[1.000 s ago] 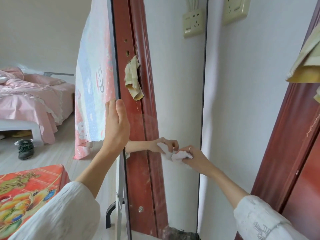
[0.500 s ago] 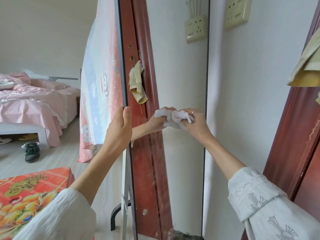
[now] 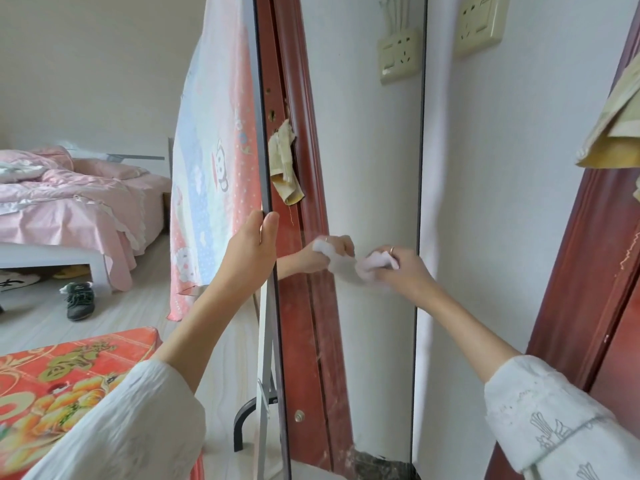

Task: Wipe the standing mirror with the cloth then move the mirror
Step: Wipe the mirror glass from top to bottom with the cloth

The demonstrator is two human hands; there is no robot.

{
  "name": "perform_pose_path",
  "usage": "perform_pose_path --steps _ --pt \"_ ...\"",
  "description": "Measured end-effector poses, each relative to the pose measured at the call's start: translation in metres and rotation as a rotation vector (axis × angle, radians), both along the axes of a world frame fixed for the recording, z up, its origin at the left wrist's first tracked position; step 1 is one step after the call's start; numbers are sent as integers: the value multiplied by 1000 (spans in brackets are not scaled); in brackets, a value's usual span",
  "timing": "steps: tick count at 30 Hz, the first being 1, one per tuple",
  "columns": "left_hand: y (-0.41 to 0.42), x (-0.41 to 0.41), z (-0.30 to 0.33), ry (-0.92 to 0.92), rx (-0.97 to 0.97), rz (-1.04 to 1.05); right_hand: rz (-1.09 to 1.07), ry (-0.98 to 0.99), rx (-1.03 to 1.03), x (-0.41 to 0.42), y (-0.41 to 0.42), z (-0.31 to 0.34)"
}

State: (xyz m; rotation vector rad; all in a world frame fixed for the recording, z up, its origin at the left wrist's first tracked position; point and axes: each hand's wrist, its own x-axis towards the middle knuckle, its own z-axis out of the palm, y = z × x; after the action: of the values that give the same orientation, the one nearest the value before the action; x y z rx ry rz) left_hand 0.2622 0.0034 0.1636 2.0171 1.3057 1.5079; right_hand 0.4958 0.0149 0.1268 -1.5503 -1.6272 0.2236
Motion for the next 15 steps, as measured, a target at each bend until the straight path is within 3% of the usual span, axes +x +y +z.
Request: perform_pose_path --steps 4,12,15 --pt "3 0 -1 16 16 73 -107 178 228 -5 11 41" --pt "1 -4 4 87 -12 29 86 148 258 -42 8 47" --pt "2 -3 3 89 -1 42 279 136 224 -53 -13 23"
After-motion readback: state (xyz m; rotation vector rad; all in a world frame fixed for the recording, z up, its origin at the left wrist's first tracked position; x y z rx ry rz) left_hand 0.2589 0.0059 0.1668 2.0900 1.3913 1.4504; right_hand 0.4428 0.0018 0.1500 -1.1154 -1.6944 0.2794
